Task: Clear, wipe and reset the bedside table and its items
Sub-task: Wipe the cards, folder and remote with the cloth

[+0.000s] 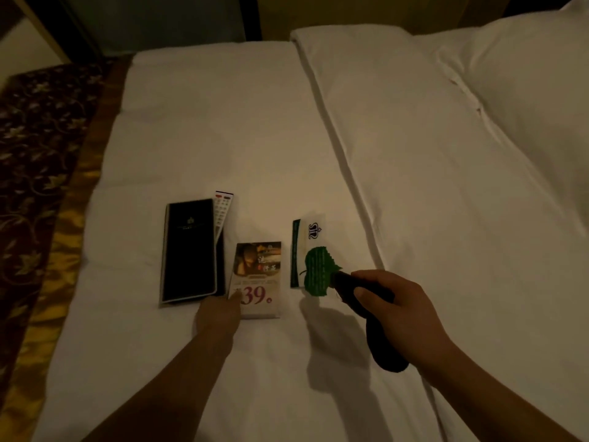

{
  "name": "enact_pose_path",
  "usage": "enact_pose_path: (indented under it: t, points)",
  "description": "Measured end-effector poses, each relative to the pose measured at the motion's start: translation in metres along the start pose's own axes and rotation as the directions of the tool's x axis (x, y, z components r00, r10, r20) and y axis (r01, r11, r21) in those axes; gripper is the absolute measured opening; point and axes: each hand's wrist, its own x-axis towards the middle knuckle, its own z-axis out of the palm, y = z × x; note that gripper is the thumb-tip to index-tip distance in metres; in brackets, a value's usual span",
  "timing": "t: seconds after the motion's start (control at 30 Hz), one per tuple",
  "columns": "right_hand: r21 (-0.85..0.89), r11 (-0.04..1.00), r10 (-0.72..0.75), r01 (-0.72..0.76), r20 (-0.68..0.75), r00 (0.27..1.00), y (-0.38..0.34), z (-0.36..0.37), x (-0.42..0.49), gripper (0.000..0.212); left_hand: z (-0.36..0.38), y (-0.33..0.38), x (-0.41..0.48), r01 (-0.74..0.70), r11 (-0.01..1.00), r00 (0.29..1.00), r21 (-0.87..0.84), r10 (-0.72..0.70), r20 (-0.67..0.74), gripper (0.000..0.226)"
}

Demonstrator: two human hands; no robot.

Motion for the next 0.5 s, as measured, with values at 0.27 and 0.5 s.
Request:
enact_pose_path:
  t: [0.27,0.5]
  points:
    - [-0.063,0.991,-0.11,0.12,0.138,0.984,-0.011,0.025,0.014,0.031,-0.011,0.012,-0.042,-0.01,0.938,0.997,-0.346,0.036,0.07,0.006]
    - [-0.232,0.616,-0.608,0.753,0.469,0.641,-0.035,0.073,0.011,0.03,-0.043,0.021,-0.091,-0.101,0.848,0.975,-0.521,0.188,0.116,0.018]
